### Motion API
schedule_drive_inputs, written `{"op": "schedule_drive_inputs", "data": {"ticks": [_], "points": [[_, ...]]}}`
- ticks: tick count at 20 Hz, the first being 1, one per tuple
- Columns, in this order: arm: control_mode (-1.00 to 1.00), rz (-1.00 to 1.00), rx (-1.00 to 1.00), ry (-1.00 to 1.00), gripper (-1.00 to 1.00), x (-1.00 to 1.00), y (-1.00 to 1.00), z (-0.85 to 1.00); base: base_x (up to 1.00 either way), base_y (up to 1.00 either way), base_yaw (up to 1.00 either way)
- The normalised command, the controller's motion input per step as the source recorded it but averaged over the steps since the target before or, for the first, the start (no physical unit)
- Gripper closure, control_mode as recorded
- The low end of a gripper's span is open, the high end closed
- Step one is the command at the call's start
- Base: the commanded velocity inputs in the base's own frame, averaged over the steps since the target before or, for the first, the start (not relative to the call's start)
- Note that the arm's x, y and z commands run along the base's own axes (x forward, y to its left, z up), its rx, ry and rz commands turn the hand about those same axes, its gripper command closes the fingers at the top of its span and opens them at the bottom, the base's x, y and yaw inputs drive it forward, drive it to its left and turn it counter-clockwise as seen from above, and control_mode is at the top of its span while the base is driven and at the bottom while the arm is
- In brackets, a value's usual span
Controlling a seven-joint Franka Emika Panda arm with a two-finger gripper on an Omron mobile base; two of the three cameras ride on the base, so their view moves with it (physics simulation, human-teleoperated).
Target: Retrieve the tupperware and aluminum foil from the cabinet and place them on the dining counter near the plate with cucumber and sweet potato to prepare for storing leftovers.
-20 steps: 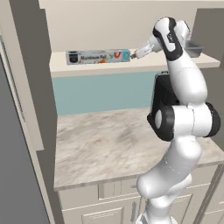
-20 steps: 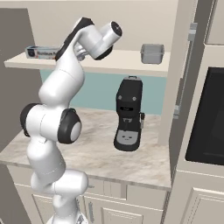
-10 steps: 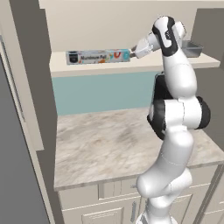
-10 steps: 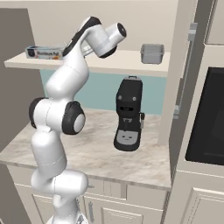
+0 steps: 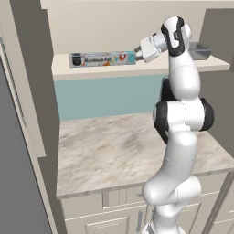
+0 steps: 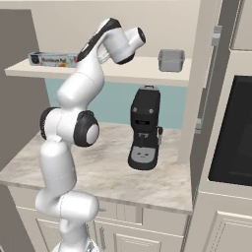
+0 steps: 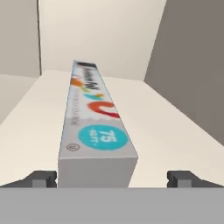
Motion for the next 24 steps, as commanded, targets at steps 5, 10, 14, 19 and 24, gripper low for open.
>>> {"op": "schedule_drive_inputs", "data": {"ticks": [5, 10, 14, 19, 24], "points": [[-1.00, 0.11, 0.00, 0.00, -1.00, 0.00, 0.22, 0.00, 0.00, 0.00, 0.00], [-1.00, 0.06, 0.00, 0.00, -1.00, 0.00, 0.30, 0.00, 0.00, 0.00, 0.00], [-1.00, 0.02, 0.00, 0.00, -1.00, 0.00, 0.16, 0.00, 0.00, 0.00, 0.00], [-1.00, 0.02, 0.00, 0.09, -1.00, -0.05, 0.29, -0.04, 0.00, 0.00, 0.00], [-1.00, 0.00, -0.01, 0.04, -1.00, -0.04, 0.21, -0.30, 0.00, 0.00, 0.00]]}}
